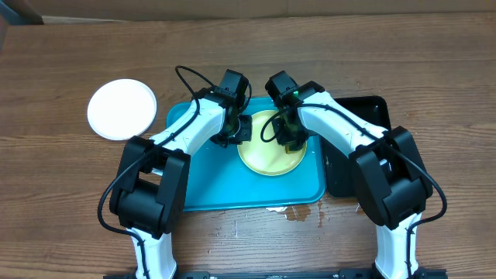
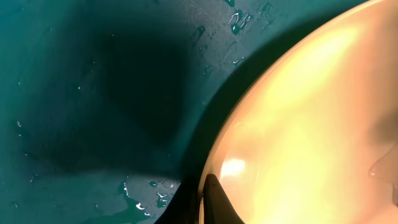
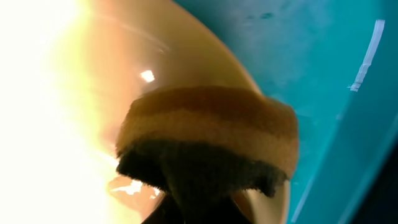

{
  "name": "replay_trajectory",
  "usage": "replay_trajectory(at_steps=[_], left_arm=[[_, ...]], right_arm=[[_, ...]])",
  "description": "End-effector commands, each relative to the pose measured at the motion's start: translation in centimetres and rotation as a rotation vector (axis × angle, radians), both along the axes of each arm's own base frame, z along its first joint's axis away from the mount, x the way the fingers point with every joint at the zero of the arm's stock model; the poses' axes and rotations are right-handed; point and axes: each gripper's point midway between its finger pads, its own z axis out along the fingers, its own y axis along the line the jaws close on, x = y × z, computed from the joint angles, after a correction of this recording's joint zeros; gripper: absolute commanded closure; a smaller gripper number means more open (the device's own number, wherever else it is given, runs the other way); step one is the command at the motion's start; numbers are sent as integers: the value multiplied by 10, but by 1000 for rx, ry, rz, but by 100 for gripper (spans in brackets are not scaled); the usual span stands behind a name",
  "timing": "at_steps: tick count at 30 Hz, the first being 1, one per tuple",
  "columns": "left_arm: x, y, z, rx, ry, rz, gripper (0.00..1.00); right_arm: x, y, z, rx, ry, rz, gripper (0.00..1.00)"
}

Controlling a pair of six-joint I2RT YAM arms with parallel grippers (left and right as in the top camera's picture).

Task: Clean dirty plates on tray and stack at the side
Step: 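Scrub the yellow plate held by left gripper with the sponge, then return the sponge to the black tray and release it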

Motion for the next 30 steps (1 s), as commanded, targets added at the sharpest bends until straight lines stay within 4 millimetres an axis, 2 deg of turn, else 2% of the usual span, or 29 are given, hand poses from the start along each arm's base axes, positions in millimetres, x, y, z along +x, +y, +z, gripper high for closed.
replay_trajectory(at_steps=[1, 6, 9, 12, 14, 15, 17, 20, 23, 25, 27, 30], left_arm=[[-6, 9, -15, 45, 35, 20, 96], [-6, 8, -15, 45, 34, 19, 96], [-6, 8, -15, 45, 35, 19, 96], [-7, 8, -15, 45, 35, 19, 96], [-7, 8, -15, 45, 35, 19, 96], [-7, 8, -15, 45, 35, 19, 96], [-7, 8, -15, 45, 35, 19, 96], [-7, 8, -15, 45, 35, 19, 96], [-7, 8, -15, 45, 35, 19, 96], [-7, 8, -15, 45, 35, 19, 96], [-7, 8, -15, 45, 35, 19, 96], [-7, 8, -15, 45, 35, 19, 93]], right_arm=[[-20, 30, 2, 166, 83, 40, 90], [-17, 45, 7, 287, 103, 25, 94], [-5, 48, 16, 353, 94, -6, 96], [16, 53, 44, 468, 73, -26, 96], [28, 56, 70, 567, 73, -34, 96], [33, 57, 92, 639, 79, -38, 96], [40, 53, 117, 700, 77, -48, 96], [43, 35, 145, 722, 59, -54, 96], [41, 9, 159, 692, 44, -80, 96], [41, -19, 159, 629, 38, -139, 96], [40, -56, 152, 533, 44, -223, 96], [35, -95, 139, 420, 63, -307, 96]])
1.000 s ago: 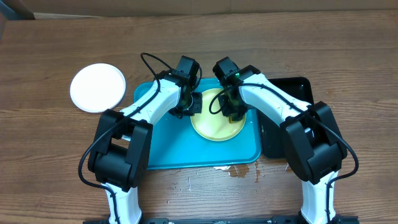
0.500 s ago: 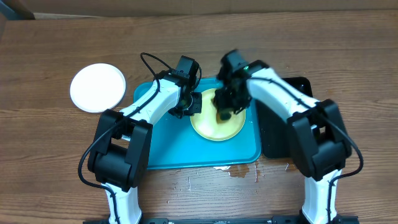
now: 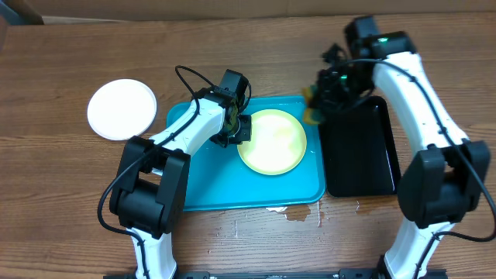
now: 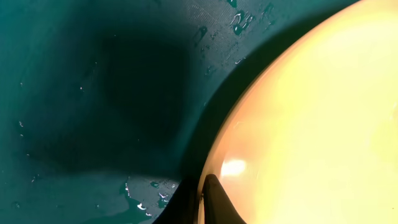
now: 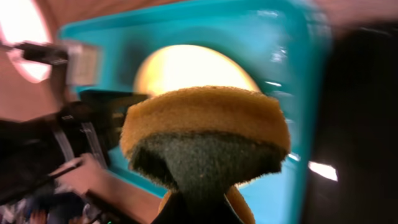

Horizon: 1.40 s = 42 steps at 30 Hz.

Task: Clean dirty plates on tray and stack at the side
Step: 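Return the sponge to the black tray and release it, then raise right gripper away to the right side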

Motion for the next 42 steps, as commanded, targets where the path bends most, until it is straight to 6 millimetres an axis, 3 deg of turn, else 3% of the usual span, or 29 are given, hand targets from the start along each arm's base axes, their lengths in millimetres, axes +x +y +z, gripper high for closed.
replay_trajectory(at_steps=[1, 6, 9, 13, 16, 20, 22, 24, 26, 27, 30, 33, 35, 37, 42], left_arm=[[-7, 8, -15, 44, 35, 19, 93], [-7, 8, -15, 45, 35, 18, 93], [-6, 8, -15, 44, 35, 18, 92], [-7, 8, -15, 44, 35, 18, 93], [-7, 8, -15, 44, 36, 19, 92], [-7, 8, -15, 44, 35, 19, 85], [-7, 8, -15, 44, 36, 18, 71], [-7, 8, -15, 43, 36, 19, 48], [-7, 6, -15, 35, 38, 17, 38], [-7, 5, -15, 28, 40, 16, 37], [-7, 4, -15, 20, 42, 15, 37], [-8, 3, -15, 18, 43, 19, 38], [-8, 3, -15, 17, 44, 25, 39], [-8, 3, -15, 14, 48, 53, 41], [-11, 4, -15, 18, 61, 62, 54]], right_arm=[[6, -59, 0, -177, -27, -81, 96], [-10, -104, -26, -334, 53, -132, 96], [-17, -118, -44, -408, 79, -134, 96], [-20, -122, -70, -431, 78, -134, 94], [-21, -122, -83, -430, 74, -135, 88], [-25, -122, -94, -431, 81, -133, 63], [-26, -122, -95, -431, 81, -130, 55], [-23, -122, -92, -430, 72, -132, 53], [-16, -126, -81, -428, 57, -147, 50], [-12, -130, -74, -426, 47, -160, 49], [4, -150, -48, -422, 7, -223, 25], [19, -180, -29, -420, -36, -314, 15], [24, -207, -21, -419, -52, -397, 2], [20, -238, -21, -422, -41, -473, 0], [10, -275, -21, -398, -19, -580, 0]])
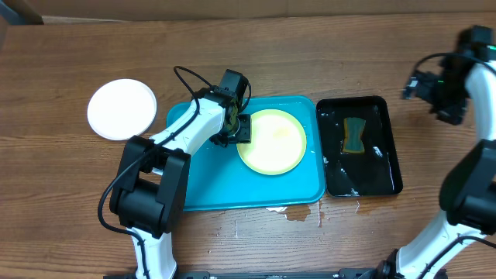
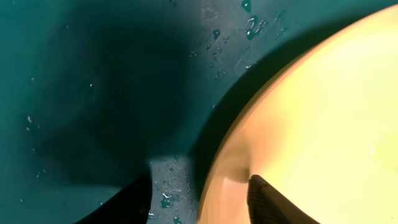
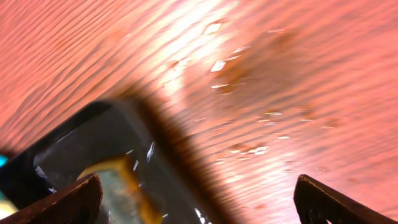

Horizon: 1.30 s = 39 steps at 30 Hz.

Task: Clean dirty plates on tray and stack at the side
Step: 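Raise right gripper away to the right side, then lift the yellow plate with left gripper and swing it over the trays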

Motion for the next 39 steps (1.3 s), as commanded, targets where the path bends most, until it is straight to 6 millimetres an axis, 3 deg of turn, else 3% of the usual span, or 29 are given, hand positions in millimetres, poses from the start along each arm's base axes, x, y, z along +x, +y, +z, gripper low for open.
replay_trajectory(at_steps=[1, 7, 11, 13, 15, 21, 25, 33, 39], left_arm=[[-13, 4, -15, 16, 65, 20, 56], [-29, 3, -17, 14, 121, 10, 58], [-32, 2, -19, 17, 127, 4, 78], [-31, 1, -19, 16, 123, 2, 81], [-30, 2, -19, 19, 116, -13, 96], [-19, 9, -6, 7, 92, 13, 96], [-5, 16, 28, -16, 34, 41, 96], [21, 26, 120, -41, -208, 58, 96], [31, 13, 172, -45, -350, 37, 96]], right_arm=[[-1, -18, 14, 9, -47, -60, 0], [0, -36, 16, -4, -73, -99, 0], [1, -36, 16, -5, -76, -99, 0], [0, -36, 16, -5, -75, -99, 0], [0, -36, 16, -5, -75, -99, 0], [0, -36, 16, -5, -75, -99, 0], [1, -37, 16, -5, -75, -99, 0], [0, -36, 16, -5, -75, -99, 0], [1, -36, 16, -5, -76, -99, 0]])
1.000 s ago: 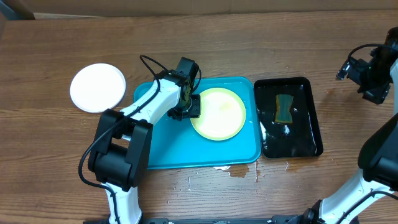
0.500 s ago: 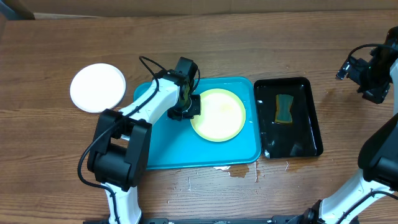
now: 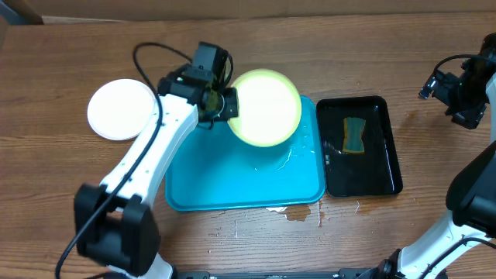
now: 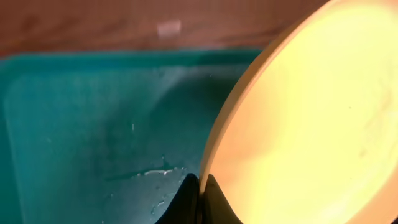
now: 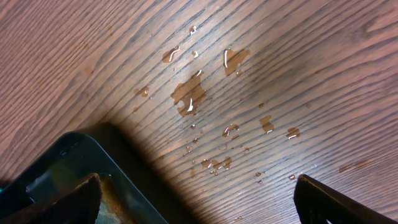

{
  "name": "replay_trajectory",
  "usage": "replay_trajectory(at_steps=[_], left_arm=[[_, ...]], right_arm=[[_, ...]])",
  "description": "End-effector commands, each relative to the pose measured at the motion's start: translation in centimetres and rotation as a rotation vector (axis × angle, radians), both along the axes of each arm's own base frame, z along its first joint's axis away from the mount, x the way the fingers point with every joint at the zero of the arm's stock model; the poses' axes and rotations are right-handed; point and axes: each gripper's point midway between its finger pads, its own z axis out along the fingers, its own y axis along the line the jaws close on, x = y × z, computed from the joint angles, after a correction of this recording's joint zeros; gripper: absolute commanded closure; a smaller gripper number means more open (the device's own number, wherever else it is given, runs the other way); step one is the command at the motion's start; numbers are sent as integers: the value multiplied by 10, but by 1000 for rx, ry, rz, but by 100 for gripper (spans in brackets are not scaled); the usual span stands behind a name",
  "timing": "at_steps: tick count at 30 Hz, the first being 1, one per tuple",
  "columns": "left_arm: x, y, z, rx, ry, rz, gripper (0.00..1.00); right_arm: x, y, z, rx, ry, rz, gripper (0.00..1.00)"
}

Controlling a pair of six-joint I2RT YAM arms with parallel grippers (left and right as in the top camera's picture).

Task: Clean dirty plates on tray and stack at the side
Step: 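Lift the yellow plate with left gripper and swing it over the trays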

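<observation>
My left gripper (image 3: 227,105) is shut on the left rim of a pale yellow plate (image 3: 265,107), which hangs above the far edge of the blue tray (image 3: 225,174). In the left wrist view the same yellow plate (image 4: 311,118) fills the right side, with my left gripper (image 4: 200,198) pinching its rim. A white plate (image 3: 120,108) lies on the table to the left of the tray. My right gripper (image 3: 459,91) is open over bare wood at the far right; its fingers (image 5: 74,199) stand wide apart.
A black tray (image 3: 370,155) to the right of the blue tray holds the sponge (image 3: 354,134). Water drops (image 5: 193,93) lie on the wooden table (image 3: 77,201) beside it, and more wet spots sit by the blue tray's front edge.
My left gripper was open around the yellow plate's rim on the tray; now it is shut on the rim and holds the plate up over the tray's far edge. My right gripper barely moved.
My right gripper pressed the sponge onto the yellow plate while the left gripper pinched its rim. Then the right held the sponge near the black tray. Later the sponge lay in that tray, both grippers open. Now the left holds the plate lifted.
</observation>
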Motion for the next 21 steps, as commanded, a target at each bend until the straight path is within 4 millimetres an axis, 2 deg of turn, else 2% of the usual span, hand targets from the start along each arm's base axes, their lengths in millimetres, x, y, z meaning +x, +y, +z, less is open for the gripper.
replay_trajectory(at_steps=[1, 4, 10, 16, 21], left_arm=[[10, -10, 37, 31, -118, -19, 96], [14, -25, 52, 48, -179, -39, 96], [10, -76, 68, 68, -302, -121, 96], [-6, -127, 87, 121, -452, -179, 96], [-22, -155, 105, 251, -596, -259, 96]], right_arm=[[3, -1, 14, -7, -40, -7, 0], [4, -1, 14, -7, -40, -7, 0], [4, -1, 14, -7, -40, -7, 0], [4, -1, 14, -7, -40, -7, 0], [4, -1, 14, -7, -40, -7, 0]])
